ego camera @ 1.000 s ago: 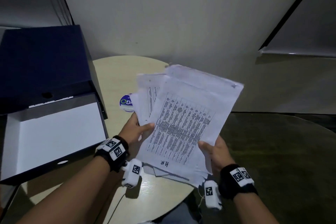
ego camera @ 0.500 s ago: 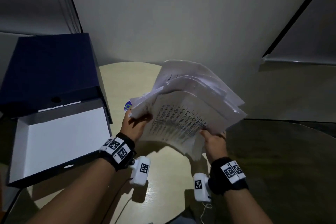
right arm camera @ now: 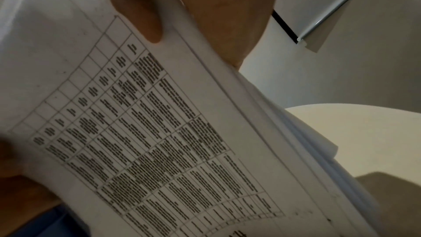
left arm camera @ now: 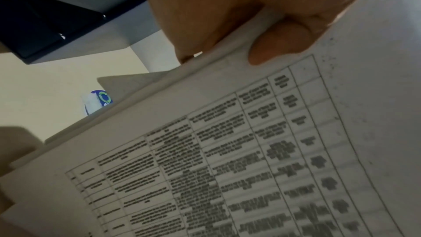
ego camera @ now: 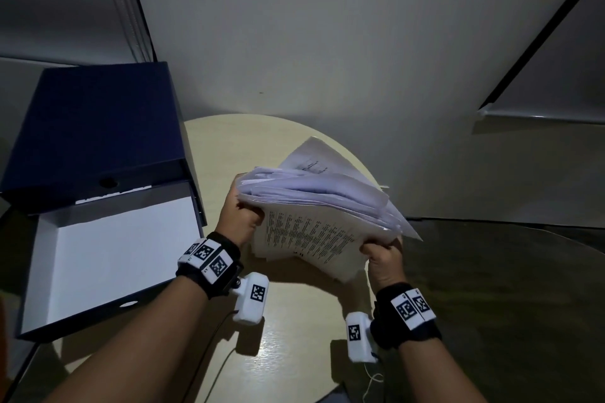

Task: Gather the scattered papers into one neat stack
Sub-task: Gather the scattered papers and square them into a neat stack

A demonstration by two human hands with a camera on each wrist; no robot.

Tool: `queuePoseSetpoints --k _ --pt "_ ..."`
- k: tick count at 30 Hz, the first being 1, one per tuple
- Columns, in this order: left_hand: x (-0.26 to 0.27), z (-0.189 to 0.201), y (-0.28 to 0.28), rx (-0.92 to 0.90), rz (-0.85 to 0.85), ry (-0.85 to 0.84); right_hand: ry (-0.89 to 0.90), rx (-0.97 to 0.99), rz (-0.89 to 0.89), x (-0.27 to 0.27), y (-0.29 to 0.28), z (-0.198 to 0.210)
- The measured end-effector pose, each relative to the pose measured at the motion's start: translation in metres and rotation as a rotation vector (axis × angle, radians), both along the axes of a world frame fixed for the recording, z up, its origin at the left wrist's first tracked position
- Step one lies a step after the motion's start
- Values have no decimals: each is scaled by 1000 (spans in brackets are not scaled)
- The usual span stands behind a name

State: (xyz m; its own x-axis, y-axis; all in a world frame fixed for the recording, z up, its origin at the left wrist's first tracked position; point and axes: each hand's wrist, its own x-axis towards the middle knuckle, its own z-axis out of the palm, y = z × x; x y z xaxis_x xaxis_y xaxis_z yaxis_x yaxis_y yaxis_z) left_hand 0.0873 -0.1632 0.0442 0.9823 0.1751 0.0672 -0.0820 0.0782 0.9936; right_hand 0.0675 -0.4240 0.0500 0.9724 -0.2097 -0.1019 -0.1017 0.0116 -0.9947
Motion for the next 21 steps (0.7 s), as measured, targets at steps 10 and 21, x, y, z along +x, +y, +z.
queuePoseSetpoints --k 10,21 --pt "2 7 5 -39 -36 93 69 -93 114 10 13 13" --pt "-2 3 -3 -37 -47 23 -134 -108 45 4 15 20"
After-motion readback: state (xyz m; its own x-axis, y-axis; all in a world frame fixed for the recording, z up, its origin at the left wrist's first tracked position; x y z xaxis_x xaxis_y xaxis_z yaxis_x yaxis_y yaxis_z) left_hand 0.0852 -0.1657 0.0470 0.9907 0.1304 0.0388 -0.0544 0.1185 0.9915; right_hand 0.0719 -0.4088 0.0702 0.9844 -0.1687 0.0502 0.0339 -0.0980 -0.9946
